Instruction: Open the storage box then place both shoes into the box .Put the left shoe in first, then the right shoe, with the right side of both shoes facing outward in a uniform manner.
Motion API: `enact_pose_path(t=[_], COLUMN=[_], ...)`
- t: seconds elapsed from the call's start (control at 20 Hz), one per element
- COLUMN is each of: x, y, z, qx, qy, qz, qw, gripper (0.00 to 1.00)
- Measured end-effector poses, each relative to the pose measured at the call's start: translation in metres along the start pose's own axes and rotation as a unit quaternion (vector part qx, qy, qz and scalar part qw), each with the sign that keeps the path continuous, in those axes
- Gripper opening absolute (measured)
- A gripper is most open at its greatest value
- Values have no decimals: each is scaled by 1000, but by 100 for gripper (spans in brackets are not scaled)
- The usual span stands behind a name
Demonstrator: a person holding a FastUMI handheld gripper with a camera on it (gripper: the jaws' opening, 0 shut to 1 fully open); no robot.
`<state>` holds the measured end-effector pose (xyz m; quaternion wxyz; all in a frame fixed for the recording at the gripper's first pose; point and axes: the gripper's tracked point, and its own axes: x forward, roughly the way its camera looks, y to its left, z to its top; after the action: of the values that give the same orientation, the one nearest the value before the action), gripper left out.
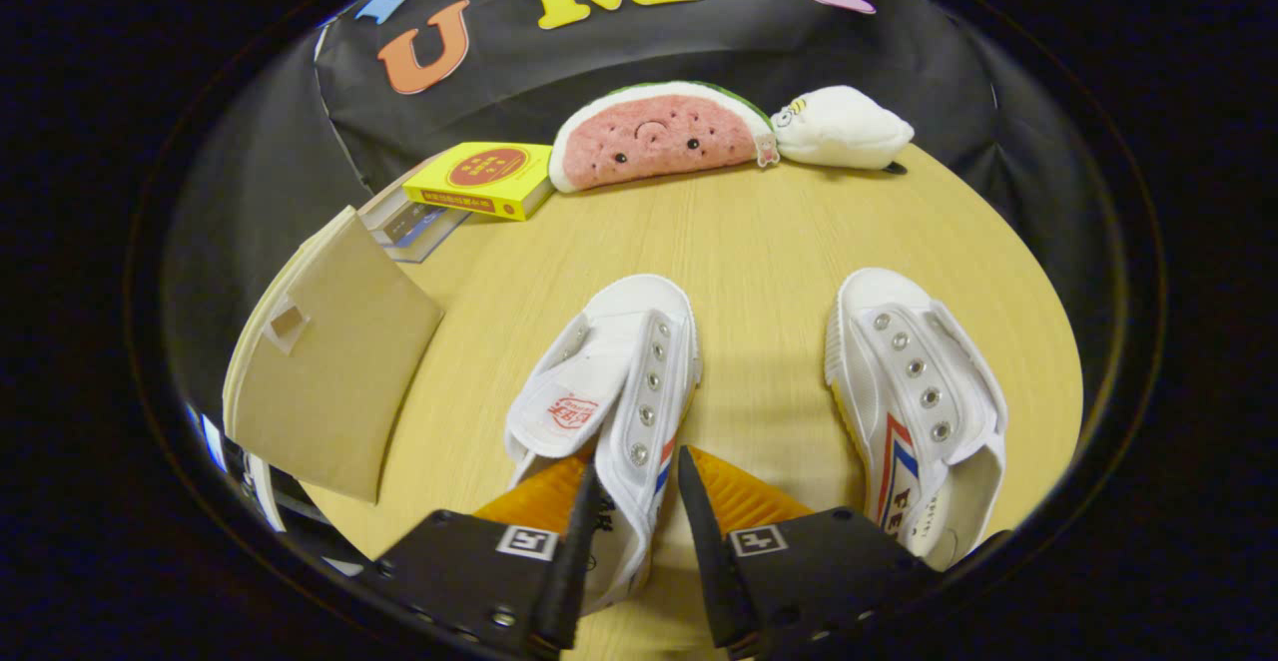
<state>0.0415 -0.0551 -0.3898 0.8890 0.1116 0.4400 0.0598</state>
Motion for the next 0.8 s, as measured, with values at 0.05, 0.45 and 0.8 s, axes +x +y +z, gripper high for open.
enact_pose_path(t=[0.05,0.45,0.8], x=[3,-14,-71], y=[2,10,74], z=[0,7,22], qx=[8,149,234], qy=[1,24,5], qz=[2,-6,21], qw=[1000,988,972], gripper=[23,0,0])
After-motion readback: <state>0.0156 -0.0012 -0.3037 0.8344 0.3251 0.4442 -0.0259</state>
